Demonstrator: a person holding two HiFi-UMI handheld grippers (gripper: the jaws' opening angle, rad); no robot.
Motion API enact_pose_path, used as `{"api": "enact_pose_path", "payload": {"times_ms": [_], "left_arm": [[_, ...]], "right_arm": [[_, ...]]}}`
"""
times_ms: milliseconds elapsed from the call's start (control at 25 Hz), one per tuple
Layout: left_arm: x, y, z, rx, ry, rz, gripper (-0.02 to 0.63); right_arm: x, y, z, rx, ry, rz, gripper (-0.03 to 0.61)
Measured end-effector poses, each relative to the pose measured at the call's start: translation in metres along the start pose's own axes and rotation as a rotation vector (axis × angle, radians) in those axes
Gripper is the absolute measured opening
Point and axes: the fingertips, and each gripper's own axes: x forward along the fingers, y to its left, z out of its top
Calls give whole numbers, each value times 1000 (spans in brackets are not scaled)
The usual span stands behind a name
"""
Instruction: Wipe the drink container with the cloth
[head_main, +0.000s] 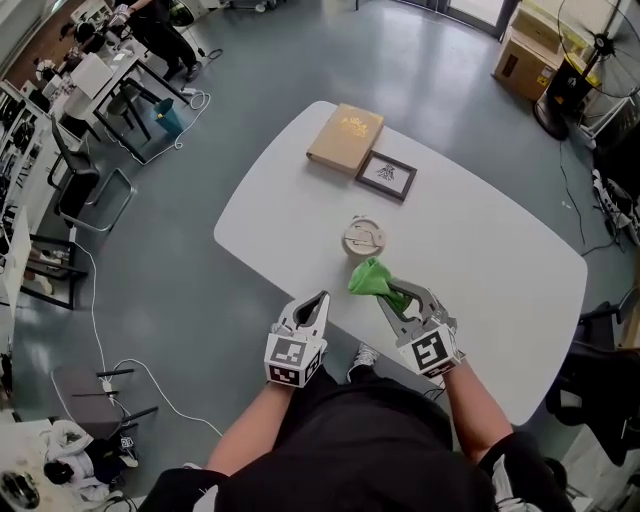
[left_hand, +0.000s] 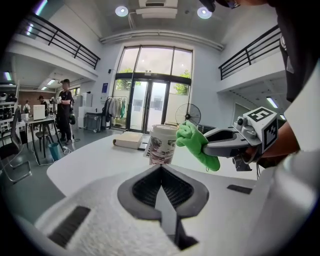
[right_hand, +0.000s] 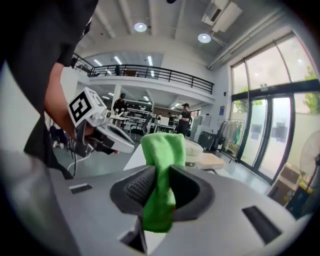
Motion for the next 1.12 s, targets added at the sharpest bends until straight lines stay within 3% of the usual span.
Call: {"api": "enact_pose_path", "payload": {"times_ms": [200, 440, 800, 1120], "left_arm": [[-7, 10, -7, -13, 2, 21, 9], [-15, 17, -22, -35, 26, 39, 9], [-21, 26, -35, -50, 49, 50, 9], [-24, 37, -40, -41, 65, 62, 9]], "right_arm": [[16, 14, 4, -278, 50, 25, 94], [37, 18, 1, -499, 83, 19, 94], [58, 16, -12, -613, 129, 9, 97], [77, 22, -39, -605, 202, 36, 99]]}}
